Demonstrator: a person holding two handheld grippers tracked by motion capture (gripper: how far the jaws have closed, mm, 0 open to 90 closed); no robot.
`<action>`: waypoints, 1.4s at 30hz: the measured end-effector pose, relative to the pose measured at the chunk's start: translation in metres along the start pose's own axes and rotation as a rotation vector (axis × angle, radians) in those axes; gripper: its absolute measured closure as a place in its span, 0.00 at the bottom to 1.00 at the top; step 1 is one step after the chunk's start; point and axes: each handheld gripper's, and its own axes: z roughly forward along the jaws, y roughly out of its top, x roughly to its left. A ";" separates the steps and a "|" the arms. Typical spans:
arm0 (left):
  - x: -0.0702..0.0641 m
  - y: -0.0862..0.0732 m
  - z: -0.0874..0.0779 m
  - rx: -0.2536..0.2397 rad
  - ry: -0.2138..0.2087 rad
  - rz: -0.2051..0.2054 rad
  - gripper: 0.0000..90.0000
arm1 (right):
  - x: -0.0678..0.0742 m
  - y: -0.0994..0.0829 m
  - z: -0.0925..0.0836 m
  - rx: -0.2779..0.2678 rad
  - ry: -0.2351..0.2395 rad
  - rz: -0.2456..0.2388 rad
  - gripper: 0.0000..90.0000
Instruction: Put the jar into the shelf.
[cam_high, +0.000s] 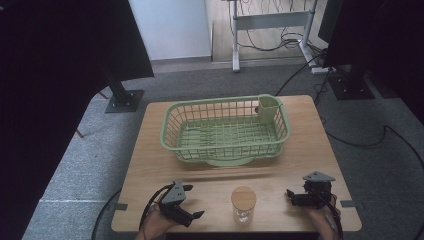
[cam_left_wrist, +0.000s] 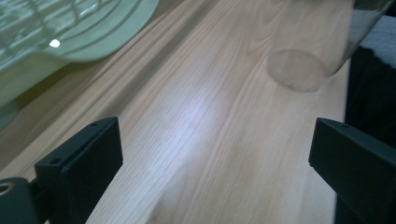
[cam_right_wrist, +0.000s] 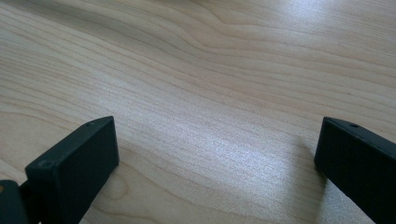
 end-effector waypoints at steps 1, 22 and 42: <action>-0.002 0.002 0.001 -0.005 -0.006 0.003 0.03 | 0.000 0.000 0.000 0.000 0.000 0.000 0.00; -0.025 0.030 0.017 -0.046 -0.102 0.047 0.03 | 0.000 0.000 0.000 0.000 0.000 0.000 0.00; -0.039 0.064 0.029 -0.079 -0.178 0.098 0.03 | 0.000 0.000 0.000 0.000 0.000 0.000 0.00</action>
